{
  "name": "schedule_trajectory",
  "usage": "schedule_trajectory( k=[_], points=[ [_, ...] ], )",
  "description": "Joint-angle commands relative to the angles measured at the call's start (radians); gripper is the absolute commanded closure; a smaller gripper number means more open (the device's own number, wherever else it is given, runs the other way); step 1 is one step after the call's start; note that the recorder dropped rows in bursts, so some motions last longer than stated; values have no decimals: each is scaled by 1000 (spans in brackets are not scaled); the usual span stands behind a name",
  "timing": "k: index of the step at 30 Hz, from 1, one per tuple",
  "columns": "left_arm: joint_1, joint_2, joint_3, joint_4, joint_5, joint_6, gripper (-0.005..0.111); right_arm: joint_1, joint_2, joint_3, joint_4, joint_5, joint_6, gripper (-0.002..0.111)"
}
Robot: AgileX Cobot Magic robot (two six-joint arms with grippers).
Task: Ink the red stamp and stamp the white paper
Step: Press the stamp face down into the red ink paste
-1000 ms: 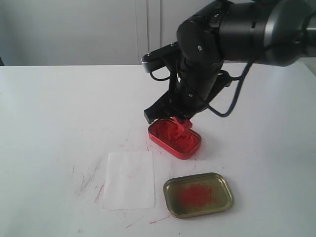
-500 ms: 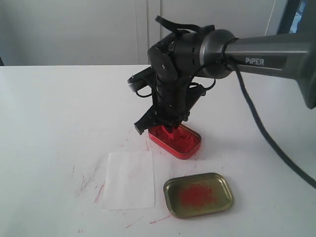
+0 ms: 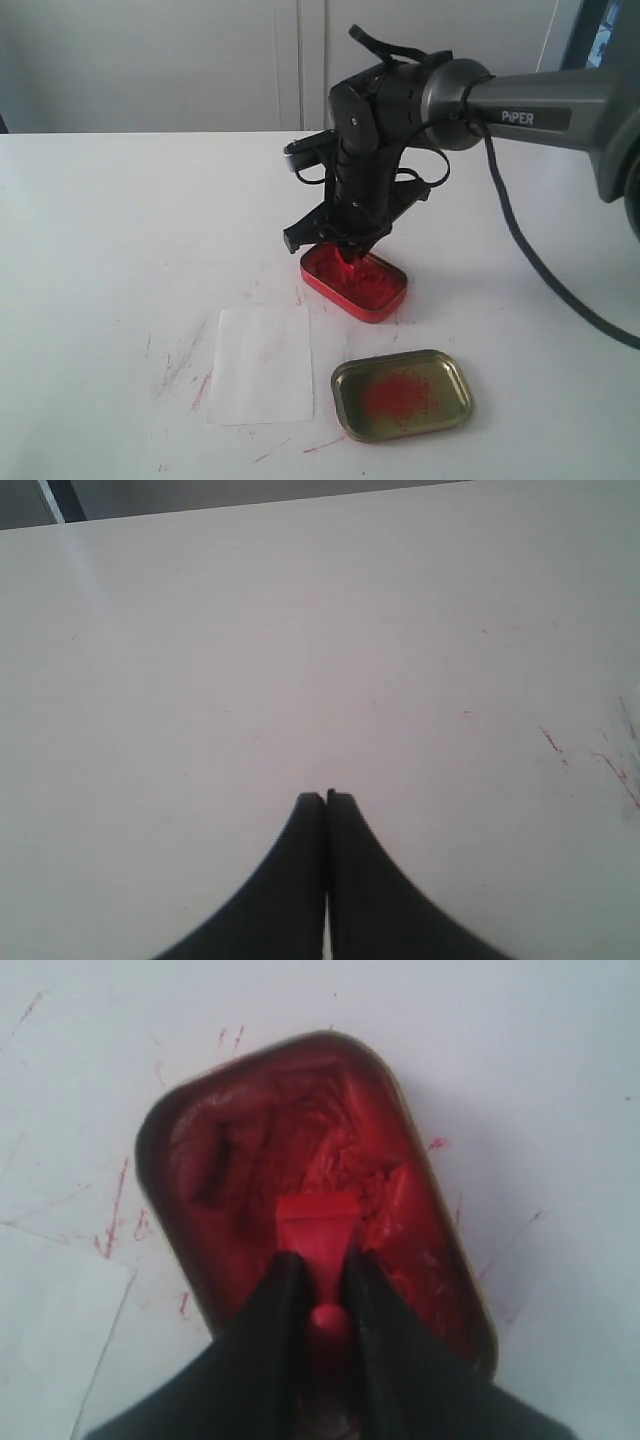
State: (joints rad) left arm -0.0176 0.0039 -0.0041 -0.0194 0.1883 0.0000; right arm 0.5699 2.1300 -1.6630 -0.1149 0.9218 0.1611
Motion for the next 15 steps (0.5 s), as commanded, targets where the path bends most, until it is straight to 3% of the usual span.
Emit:
schedule_trajectory(
  k=[1,15],
  points=[
    [-5,-4,4,-7,-4,0,107,-3,22,-4,3,-15,-11,108],
    [-5,-4,4,-7,-4,0,107,-3,65,-4,3,-55,-28,108]
  ],
)
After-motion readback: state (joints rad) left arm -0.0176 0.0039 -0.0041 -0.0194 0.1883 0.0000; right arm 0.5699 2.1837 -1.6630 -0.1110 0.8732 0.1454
